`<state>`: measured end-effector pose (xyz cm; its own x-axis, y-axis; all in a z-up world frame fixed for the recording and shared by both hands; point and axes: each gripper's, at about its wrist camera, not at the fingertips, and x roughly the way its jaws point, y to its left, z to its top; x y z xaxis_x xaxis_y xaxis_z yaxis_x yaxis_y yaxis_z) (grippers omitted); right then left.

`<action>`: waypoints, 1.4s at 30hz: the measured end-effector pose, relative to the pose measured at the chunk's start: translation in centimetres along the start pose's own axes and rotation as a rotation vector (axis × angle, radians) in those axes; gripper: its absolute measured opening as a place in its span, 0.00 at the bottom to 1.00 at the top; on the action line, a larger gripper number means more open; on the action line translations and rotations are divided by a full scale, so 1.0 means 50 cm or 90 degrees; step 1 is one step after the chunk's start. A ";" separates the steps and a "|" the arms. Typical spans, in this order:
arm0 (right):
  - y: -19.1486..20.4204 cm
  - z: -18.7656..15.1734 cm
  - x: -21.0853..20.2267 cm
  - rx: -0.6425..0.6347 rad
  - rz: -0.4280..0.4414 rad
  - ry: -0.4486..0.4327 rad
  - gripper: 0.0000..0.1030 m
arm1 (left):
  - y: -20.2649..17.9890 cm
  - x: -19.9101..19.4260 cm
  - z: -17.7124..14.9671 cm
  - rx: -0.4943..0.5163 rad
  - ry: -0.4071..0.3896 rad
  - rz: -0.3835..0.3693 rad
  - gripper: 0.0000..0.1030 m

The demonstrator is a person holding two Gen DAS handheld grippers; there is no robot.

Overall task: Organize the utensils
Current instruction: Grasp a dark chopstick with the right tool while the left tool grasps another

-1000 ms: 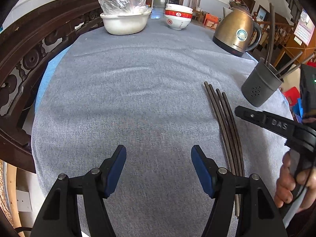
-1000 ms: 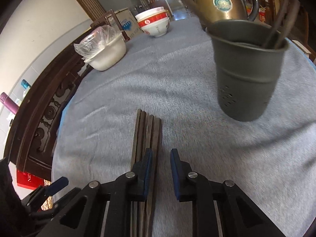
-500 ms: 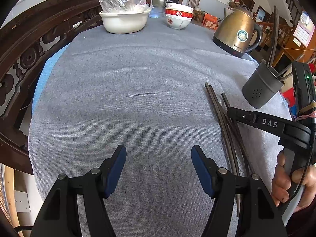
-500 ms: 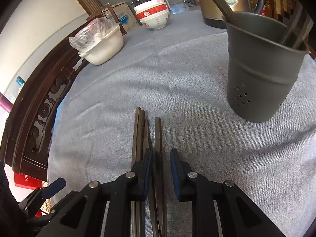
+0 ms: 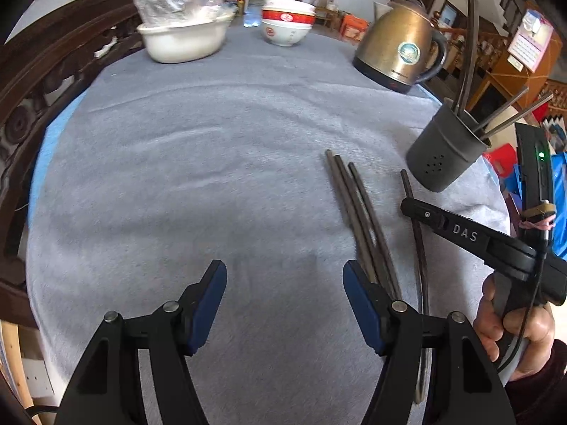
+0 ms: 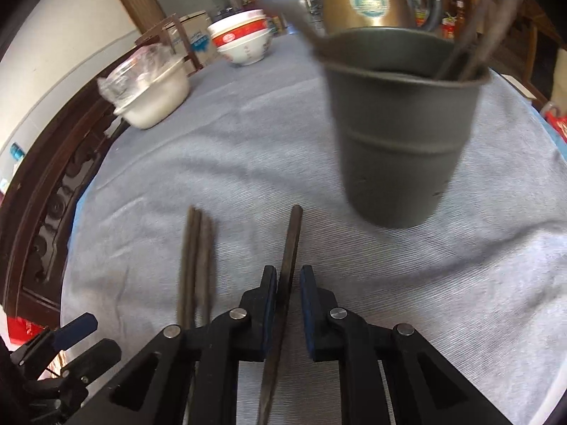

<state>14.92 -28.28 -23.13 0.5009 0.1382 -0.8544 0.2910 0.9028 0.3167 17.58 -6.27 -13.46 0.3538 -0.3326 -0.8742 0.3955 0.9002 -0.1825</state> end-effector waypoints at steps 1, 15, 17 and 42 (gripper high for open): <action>-0.009 0.003 -0.002 0.008 0.001 -0.001 0.14 | -0.005 0.008 0.011 0.003 0.005 -0.004 0.67; -0.040 0.028 0.008 0.051 0.039 -0.007 0.18 | -0.034 0.114 0.116 0.004 0.068 -0.043 0.67; -0.039 0.027 0.008 0.050 0.042 -0.009 0.18 | -0.031 0.128 0.124 -0.004 0.077 -0.043 0.67; -0.029 0.045 0.020 0.021 0.026 0.013 0.17 | -0.035 0.156 0.163 0.021 0.095 -0.002 0.67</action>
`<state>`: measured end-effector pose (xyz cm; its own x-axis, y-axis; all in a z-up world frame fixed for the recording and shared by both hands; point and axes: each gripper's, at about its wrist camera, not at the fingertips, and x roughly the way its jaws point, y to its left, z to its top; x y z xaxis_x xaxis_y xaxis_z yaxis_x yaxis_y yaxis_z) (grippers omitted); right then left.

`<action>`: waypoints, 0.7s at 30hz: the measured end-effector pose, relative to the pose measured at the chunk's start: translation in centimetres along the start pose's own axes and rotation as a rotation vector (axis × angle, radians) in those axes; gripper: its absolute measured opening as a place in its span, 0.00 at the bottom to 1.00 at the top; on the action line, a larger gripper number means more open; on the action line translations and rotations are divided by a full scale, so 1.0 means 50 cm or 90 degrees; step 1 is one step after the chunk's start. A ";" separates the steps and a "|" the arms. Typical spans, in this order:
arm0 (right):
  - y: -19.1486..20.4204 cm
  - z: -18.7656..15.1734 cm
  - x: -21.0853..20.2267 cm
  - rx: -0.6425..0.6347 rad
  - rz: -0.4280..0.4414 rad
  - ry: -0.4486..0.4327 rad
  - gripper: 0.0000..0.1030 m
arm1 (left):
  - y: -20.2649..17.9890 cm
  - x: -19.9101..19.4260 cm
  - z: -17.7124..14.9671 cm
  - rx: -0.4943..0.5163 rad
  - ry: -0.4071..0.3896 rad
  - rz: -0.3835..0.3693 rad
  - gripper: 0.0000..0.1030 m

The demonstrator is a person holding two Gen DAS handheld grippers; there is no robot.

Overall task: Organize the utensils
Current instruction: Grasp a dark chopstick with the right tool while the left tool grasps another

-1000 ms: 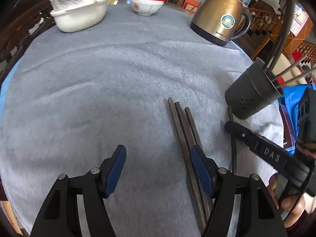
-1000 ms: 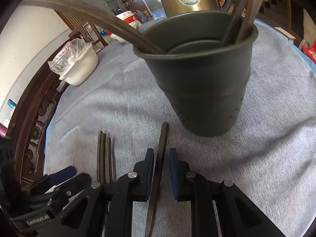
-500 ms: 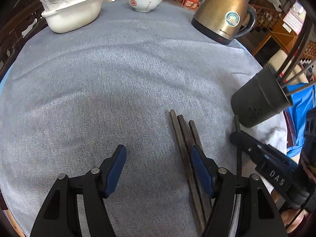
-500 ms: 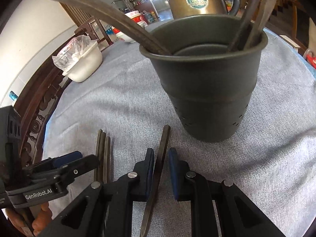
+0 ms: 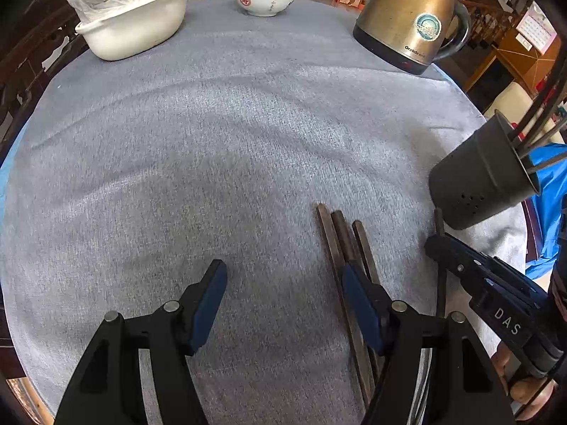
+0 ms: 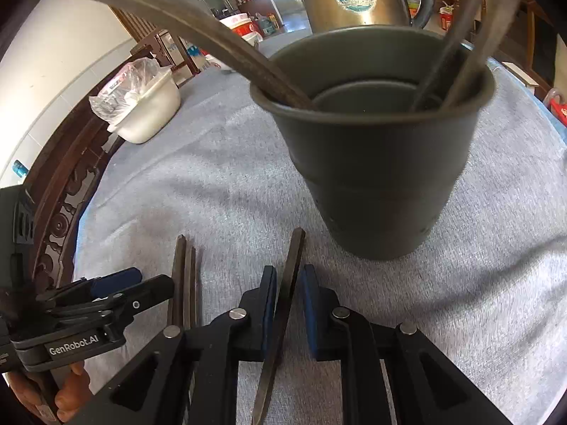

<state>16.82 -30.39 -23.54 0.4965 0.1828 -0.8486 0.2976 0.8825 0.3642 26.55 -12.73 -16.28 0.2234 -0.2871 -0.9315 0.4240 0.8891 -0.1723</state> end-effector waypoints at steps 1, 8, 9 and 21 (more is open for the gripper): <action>0.003 0.003 0.002 -0.001 -0.003 0.002 0.17 | -0.002 0.002 0.003 0.000 0.000 0.002 0.67; 0.022 0.014 0.015 -0.031 -0.034 0.003 0.17 | -0.019 0.015 0.023 0.029 -0.009 0.022 0.54; 0.024 0.015 0.016 -0.037 -0.037 0.003 0.17 | -0.022 0.017 0.025 0.032 -0.011 0.022 0.49; 0.020 0.008 0.007 -0.047 -0.030 -0.001 0.07 | -0.030 0.014 0.010 0.052 -0.017 -0.022 0.06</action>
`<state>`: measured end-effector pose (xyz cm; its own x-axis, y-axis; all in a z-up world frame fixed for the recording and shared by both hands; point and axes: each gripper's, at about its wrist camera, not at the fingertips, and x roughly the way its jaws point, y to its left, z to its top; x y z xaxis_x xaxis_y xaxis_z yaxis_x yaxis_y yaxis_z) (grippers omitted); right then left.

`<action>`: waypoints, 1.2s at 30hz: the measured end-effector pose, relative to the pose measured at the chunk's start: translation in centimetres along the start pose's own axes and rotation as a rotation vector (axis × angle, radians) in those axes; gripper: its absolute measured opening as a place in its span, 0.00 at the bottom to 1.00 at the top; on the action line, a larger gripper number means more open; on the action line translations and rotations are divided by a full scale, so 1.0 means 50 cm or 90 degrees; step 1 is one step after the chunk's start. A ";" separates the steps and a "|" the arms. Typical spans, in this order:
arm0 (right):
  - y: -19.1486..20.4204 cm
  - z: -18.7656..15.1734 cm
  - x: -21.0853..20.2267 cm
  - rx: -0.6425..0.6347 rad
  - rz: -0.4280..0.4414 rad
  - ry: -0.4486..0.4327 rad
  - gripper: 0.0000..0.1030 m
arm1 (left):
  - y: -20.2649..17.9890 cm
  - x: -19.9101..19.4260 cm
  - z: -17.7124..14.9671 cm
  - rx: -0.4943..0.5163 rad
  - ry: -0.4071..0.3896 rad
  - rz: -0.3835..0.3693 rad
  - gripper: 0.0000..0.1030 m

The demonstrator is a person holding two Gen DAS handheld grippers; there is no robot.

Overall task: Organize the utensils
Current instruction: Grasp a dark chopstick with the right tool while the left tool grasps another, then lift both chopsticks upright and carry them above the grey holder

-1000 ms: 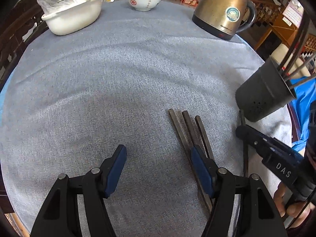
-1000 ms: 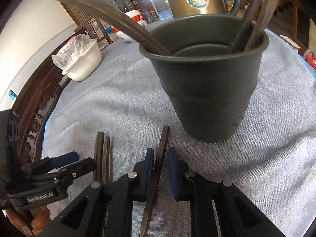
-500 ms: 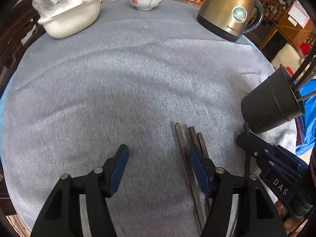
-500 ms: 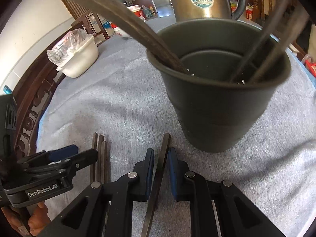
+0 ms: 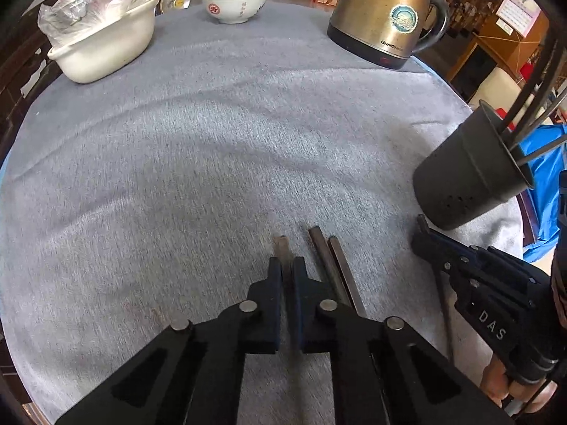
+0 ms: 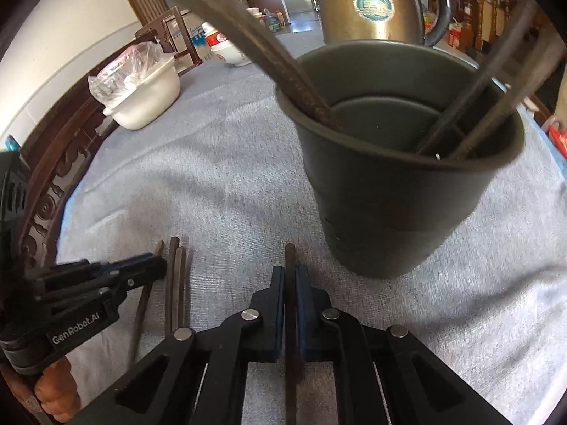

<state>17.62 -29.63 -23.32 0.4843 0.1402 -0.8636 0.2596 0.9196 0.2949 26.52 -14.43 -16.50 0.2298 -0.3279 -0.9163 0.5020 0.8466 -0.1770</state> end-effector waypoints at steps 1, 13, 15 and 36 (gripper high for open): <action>-0.003 -0.002 -0.005 0.008 0.014 -0.004 0.07 | -0.001 -0.004 -0.003 0.001 -0.005 0.000 0.06; 0.012 -0.017 -0.172 -0.010 0.099 -0.143 0.06 | -0.022 -0.195 -0.003 -0.005 -0.150 -0.011 0.05; 0.016 -0.021 -0.206 -0.015 0.110 -0.167 0.07 | -0.031 -0.225 -0.006 -0.001 -0.172 -0.011 0.05; 0.035 -0.075 -0.451 -0.017 0.138 -0.335 0.07 | -0.179 -0.444 -0.092 0.095 -0.311 0.062 0.06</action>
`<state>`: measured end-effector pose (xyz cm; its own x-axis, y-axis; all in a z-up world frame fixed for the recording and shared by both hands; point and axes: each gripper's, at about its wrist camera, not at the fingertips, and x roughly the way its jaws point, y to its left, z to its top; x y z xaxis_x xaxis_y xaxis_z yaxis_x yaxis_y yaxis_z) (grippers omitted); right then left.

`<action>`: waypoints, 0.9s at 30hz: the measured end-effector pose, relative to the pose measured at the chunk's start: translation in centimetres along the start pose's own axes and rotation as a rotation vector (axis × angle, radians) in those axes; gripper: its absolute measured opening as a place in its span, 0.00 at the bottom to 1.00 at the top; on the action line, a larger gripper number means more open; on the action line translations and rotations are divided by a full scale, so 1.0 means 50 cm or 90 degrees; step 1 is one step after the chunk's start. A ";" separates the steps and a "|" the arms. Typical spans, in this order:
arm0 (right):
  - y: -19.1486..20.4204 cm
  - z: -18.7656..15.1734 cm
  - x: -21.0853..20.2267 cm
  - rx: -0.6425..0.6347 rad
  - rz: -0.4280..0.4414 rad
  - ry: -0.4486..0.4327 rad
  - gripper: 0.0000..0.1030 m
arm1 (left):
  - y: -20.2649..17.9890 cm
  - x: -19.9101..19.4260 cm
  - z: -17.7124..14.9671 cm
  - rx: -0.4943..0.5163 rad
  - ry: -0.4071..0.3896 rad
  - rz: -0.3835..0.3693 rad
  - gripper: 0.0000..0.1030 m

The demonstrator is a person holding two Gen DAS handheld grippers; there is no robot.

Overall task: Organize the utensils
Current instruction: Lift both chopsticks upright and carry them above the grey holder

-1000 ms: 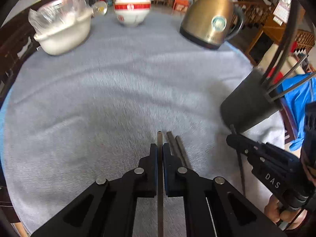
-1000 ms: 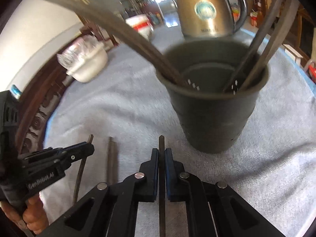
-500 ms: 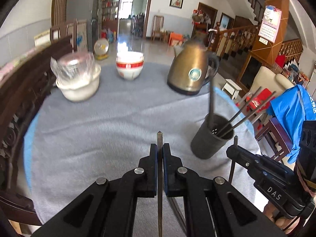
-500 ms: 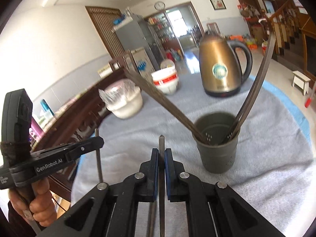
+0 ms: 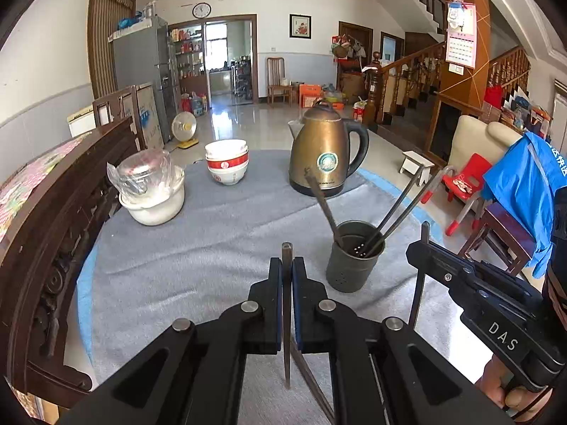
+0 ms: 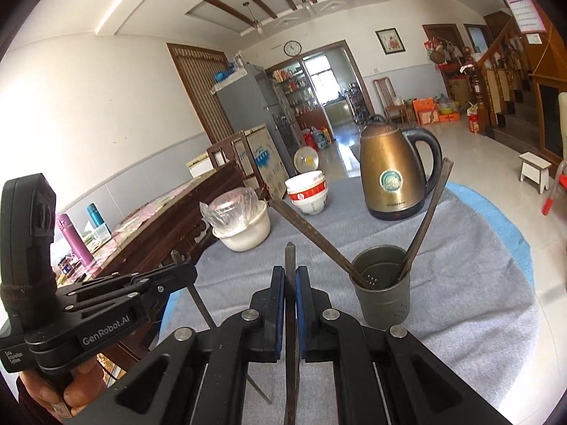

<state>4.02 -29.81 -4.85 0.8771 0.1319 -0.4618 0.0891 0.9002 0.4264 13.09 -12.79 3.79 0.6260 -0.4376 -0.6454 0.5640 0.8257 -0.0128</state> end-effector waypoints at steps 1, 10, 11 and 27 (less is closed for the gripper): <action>0.001 0.003 -0.007 0.000 0.001 -0.004 0.07 | -0.002 -0.005 0.002 0.000 -0.002 -0.001 0.05; 0.016 0.025 -0.050 -0.008 0.007 -0.039 0.07 | -0.015 -0.035 0.013 0.006 -0.019 0.005 0.05; 0.017 0.027 -0.054 -0.009 0.007 -0.041 0.07 | -0.016 -0.038 0.014 0.006 -0.020 0.005 0.06; -0.016 0.090 -0.083 -0.021 -0.010 -0.080 0.07 | -0.031 -0.057 0.074 0.018 -0.034 -0.026 0.05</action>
<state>2.42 -32.95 0.25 0.9284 0.0663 -0.3657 0.0895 0.9151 0.3931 12.42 -14.13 8.46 0.6293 -0.4904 -0.6029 0.6046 0.7963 -0.0166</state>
